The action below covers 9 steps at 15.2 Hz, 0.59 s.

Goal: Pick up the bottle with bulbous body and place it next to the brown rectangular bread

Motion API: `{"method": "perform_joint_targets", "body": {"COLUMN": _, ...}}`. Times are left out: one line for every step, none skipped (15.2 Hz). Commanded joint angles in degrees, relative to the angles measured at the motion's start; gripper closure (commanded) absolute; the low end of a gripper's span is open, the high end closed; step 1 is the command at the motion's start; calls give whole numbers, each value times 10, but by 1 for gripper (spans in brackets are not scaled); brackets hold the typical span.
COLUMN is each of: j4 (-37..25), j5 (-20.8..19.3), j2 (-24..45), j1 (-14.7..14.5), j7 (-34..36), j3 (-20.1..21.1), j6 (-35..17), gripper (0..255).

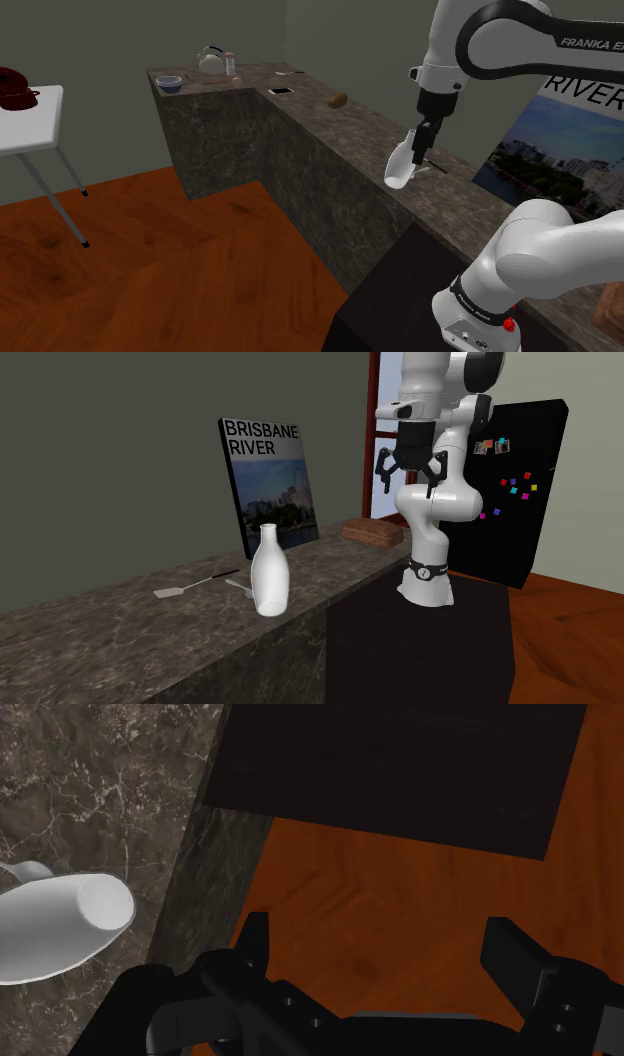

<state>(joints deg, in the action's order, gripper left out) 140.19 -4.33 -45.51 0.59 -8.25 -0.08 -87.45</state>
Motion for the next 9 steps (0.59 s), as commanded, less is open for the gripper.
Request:
{"method": "perform_joint_targets", "body": {"j4": 0, "j5": 0, "j2": 0, "j1": 0, "j7": 0, "j3": 0, "j6": 0, "gripper": 0}}
{"method": "perform_joint_targets", "body": {"j4": 1, "j5": -10, "j2": 7, "j1": 5, "j7": -15, "j3": -13, "j6": -9, "gripper": 0}}
{"method": "perform_joint_targets", "body": {"j4": 1, "j5": -20, "j2": 14, "j1": 9, "j7": -29, "j3": -26, "j6": -19, "gripper": 0}}
{"method": "perform_joint_targets", "body": {"j4": 0, "j5": -30, "j2": 22, "j1": 14, "j7": -43, "j3": -38, "j6": -28, "gripper": 0}}
{"method": "perform_joint_targets", "body": {"j4": -2, "j5": -39, "j2": 31, "j1": 18, "j7": -58, "j3": -51, "j6": -38, "gripper": 0}}
{"method": "perform_joint_targets", "body": {"j4": -4, "j5": -47, "j2": 41, "j1": 22, "j7": -72, "j3": -64, "j6": -48, "gripper": 0}}
{"method": "perform_joint_targets", "body": {"j4": -7, "j5": -56, "j2": 52, "j1": 25, "j7": -85, "j3": -76, "j6": -58, "gripper": 0}}
{"method": "perform_joint_targets", "body": {"j4": -11, "j5": -63, "j2": 63, "j1": 29, "j7": -99, "j3": -89, "j6": -68, "gripper": 0}}
{"method": "perform_joint_targets", "body": {"j4": -16, "j5": -71, "j2": 75, "j1": 32, "j7": -113, "j3": -101, "j6": -78, "gripper": 0}}
